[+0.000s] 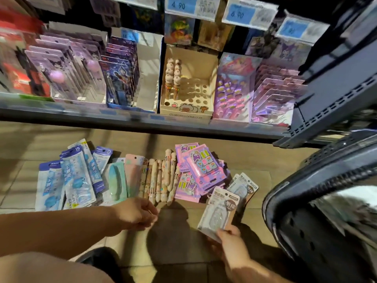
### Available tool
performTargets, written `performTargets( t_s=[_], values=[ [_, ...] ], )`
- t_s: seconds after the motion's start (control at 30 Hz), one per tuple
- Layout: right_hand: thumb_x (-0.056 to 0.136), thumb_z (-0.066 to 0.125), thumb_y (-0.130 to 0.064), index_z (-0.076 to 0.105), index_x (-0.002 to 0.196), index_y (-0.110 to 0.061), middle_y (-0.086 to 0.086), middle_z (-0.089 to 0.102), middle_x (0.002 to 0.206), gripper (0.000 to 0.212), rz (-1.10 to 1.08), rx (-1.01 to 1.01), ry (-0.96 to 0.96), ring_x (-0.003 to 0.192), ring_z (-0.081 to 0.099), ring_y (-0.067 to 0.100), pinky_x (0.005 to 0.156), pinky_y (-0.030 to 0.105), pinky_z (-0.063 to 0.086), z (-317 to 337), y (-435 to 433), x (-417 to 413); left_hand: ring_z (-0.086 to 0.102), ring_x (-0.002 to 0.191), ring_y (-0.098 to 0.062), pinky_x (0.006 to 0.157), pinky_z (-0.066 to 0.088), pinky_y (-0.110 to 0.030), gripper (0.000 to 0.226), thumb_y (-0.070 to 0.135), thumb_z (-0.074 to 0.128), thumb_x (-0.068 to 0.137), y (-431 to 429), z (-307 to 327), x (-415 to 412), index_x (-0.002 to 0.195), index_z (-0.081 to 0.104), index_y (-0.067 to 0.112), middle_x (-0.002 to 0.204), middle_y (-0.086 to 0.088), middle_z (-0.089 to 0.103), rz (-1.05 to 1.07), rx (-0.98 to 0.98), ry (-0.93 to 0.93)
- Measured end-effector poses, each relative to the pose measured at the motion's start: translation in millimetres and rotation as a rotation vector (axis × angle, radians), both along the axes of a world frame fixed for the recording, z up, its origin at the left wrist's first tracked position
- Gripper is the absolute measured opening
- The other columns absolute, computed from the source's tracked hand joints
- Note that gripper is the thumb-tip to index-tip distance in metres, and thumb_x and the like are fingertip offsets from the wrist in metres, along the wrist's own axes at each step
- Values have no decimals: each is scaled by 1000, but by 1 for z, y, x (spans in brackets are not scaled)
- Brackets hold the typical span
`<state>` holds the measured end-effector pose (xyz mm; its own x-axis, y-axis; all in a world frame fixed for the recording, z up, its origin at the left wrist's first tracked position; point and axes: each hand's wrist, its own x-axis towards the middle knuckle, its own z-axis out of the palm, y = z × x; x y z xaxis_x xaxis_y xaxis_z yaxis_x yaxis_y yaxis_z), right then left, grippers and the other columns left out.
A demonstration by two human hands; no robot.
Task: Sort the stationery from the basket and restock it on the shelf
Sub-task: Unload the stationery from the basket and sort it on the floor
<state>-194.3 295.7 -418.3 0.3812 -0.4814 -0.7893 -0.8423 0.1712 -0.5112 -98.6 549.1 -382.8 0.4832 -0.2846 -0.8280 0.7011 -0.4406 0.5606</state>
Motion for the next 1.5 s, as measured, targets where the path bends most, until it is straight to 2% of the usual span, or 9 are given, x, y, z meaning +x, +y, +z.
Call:
performTargets(
  t_s=[0.23,0.33,0.43,0.53,0.83,1.03,1.3,1.4,1.5],
  values=[
    [95,50,-1,51,108,-11,13,60,102,17,-242,28,-142,80,62,22,60,28,49,7,-39,16,56,65,-13,58,50,-20,4,6,67,90,-28,6,17,94,65,6,76,-6,61,-68,38,-47],
    [99,46,-8,48,121,-11,11,61,110,22,-229,118,-140,91,62,22,78,30,51,12,-50,30,56,62,-12,54,49,-18,3,7,66,91,-40,6,23,89,64,8,72,-5,61,-94,55,-92],
    [100,49,-26,53,107,-15,6,55,95,13,-86,111,48,110,57,31,97,44,47,27,-47,32,55,61,-13,51,45,-18,9,7,66,90,-54,9,29,83,63,11,69,-3,61,-152,79,-165],
    [98,53,-23,50,86,-22,4,52,87,13,41,143,119,100,58,29,90,41,51,42,-39,26,51,59,-16,50,39,-22,8,12,65,90,-74,20,42,82,64,14,69,-6,63,-258,110,-277],
    [102,40,-12,50,124,-6,5,52,84,25,557,84,-16,72,55,19,61,27,49,94,-90,19,55,79,-17,68,40,-24,10,27,62,93,-196,99,61,83,60,24,81,5,63,-811,195,-771],
    [94,51,-22,51,84,-17,-2,51,78,11,767,141,81,59,55,5,55,18,45,136,-155,18,58,104,-20,81,38,-20,47,37,66,90,-266,124,48,127,52,11,121,-3,62,-791,177,-902],
    [100,31,-1,49,122,16,4,43,78,33,856,-182,193,66,44,18,69,31,51,148,-239,28,55,116,-21,102,44,-38,99,85,55,61,-284,101,28,135,49,18,131,-3,56,-644,18,-838],
    [99,42,-16,56,125,4,22,62,109,36,907,-422,194,98,60,36,89,40,49,139,-260,34,54,115,-16,99,42,-30,75,57,68,77,-285,100,22,138,46,19,132,3,56,-555,-103,-725],
    [90,55,-45,53,125,-19,9,60,124,44,813,-640,191,105,59,29,94,37,49,111,-286,34,56,116,-13,96,43,-24,64,39,71,81,-289,95,21,137,46,22,132,5,56,-492,-207,-717]
  ],
)
